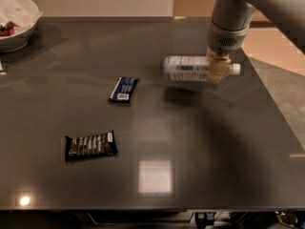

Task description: Place blue plastic bottle upright

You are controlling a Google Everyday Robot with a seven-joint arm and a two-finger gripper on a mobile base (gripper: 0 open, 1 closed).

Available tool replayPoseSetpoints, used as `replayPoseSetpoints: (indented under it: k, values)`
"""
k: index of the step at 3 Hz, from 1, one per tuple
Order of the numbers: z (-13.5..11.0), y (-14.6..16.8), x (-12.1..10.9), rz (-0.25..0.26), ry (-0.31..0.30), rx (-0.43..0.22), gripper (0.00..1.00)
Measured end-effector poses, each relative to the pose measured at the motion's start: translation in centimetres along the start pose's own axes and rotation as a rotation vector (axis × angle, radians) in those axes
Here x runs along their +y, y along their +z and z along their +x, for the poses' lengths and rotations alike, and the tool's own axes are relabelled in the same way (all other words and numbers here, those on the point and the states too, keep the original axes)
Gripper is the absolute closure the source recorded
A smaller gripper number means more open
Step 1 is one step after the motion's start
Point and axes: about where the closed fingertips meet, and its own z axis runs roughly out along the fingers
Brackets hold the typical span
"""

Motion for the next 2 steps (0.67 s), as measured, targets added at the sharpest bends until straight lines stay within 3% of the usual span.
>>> replayPoseSetpoints:
  k: [2]
  values:
    - [0.2, -2.9, -1.7, 0.199, -0.411, 0.096, 1.00]
